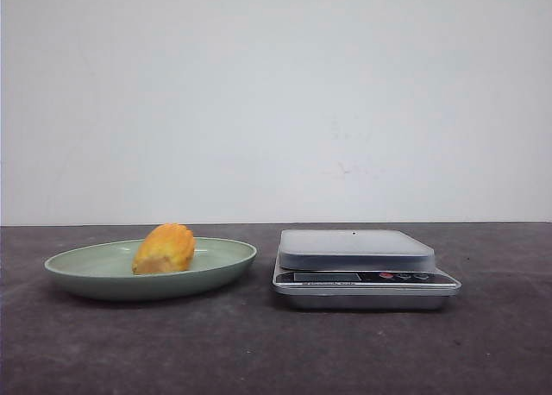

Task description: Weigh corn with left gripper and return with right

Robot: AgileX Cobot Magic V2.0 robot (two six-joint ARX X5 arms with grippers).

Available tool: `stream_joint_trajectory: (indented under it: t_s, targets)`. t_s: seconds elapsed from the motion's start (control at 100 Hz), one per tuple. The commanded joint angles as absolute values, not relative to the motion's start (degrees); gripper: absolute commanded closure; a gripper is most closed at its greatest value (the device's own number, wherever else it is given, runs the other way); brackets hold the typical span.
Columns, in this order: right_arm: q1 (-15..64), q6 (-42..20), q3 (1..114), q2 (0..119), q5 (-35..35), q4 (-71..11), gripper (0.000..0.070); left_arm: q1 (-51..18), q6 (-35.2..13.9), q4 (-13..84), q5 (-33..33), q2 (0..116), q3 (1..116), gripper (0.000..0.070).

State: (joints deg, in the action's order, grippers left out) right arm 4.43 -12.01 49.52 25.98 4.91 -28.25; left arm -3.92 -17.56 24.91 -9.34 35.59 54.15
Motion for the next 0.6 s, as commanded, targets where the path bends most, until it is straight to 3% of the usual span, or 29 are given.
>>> stream_joint_trajectory:
  t_s: [0.0,0.17,0.59]
  targets:
    - [4.7,-11.2,50.4,26.3,4.9,-28.3,0.0039,-4.9,-17.0,24.4,-10.2,36.6,55.1,0.0110]
    - [4.8,-11.1,50.4,27.4,5.2,-31.2,0.0039,-10.0,-16.9,24.4,-10.5,44.3,55.1,0.0109]
    - [4.8,-11.4,50.4,28.8,7.6,-33.7,0.0039,-23.0,-16.7,18.2,-7.1,76.6,55.1,0.0110]
